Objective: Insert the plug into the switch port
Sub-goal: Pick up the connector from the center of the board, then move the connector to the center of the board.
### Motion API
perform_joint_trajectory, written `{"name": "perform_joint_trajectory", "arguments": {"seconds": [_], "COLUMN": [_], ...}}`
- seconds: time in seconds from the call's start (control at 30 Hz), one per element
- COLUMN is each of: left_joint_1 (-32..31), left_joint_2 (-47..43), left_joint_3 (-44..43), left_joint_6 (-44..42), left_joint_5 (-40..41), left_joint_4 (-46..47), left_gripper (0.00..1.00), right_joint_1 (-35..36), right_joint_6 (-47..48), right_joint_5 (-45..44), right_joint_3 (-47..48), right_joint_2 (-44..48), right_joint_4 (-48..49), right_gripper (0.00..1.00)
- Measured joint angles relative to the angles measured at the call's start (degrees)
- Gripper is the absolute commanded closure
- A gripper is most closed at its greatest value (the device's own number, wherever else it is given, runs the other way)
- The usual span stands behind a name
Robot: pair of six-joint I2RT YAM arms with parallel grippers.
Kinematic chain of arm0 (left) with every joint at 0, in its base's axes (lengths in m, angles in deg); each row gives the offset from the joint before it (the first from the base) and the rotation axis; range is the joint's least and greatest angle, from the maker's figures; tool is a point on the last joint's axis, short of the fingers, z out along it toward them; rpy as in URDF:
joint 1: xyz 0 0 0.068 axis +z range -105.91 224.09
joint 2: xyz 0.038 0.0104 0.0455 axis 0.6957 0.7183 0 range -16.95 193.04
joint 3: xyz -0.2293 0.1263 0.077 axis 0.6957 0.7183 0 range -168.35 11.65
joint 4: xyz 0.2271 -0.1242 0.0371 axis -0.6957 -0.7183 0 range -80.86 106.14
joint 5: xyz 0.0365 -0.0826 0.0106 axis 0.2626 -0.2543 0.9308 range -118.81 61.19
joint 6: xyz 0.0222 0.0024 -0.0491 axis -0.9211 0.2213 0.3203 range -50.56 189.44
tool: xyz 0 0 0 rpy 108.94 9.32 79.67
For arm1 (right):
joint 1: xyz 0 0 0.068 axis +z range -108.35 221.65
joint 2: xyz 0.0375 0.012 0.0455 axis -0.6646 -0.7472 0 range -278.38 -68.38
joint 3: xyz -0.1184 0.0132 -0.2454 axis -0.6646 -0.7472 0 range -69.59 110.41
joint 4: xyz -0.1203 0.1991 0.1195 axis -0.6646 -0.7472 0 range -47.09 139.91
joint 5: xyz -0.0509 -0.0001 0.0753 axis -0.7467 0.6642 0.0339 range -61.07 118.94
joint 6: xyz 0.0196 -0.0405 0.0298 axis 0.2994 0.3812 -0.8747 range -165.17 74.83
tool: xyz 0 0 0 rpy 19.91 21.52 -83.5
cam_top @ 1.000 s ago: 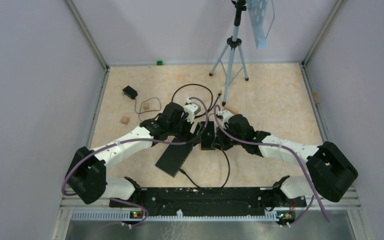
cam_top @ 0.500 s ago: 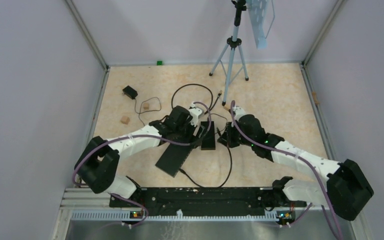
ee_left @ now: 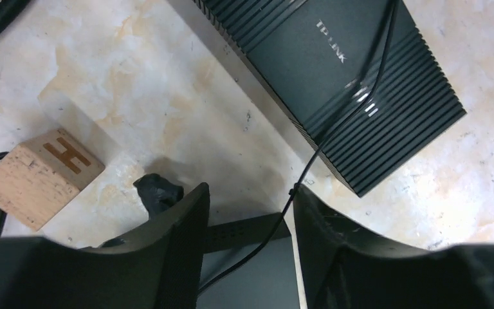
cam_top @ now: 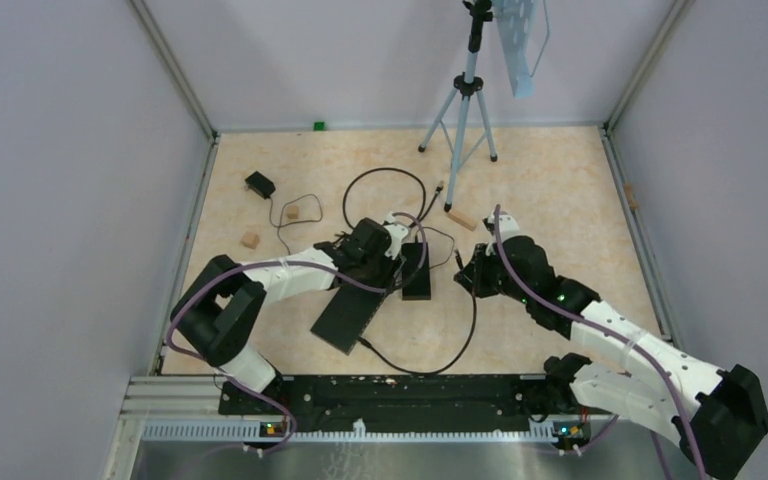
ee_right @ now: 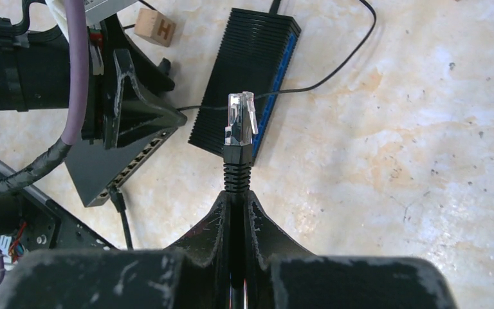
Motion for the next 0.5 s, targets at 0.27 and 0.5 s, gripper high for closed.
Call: {"name": "perform_joint_trajectory", "arguments": {"seconds": [0.27,0.5], "left_joint_1": [0.00,1.05], "left_joint_2": [2.56,2.34], "left_joint_3": [-4.24,-13.99], "left_joint_6": [-0.31,-0.81], "left_joint_5": [0.70,6.29], "left_joint_4": [-1.03,-2.73], "left_gripper": [0.91,0.93], "right_joint_1": [-0.15,-0.15], "right_joint_6": [0.09,0.13], "right_joint_5": [-2.64,-3.50], "right_joint_3": [0.00,-0.02], "right_joint_2": [2.47,2.82], "right_joint_4": [-2.56,-2.91], "right_gripper": [1.00,1.00]}}
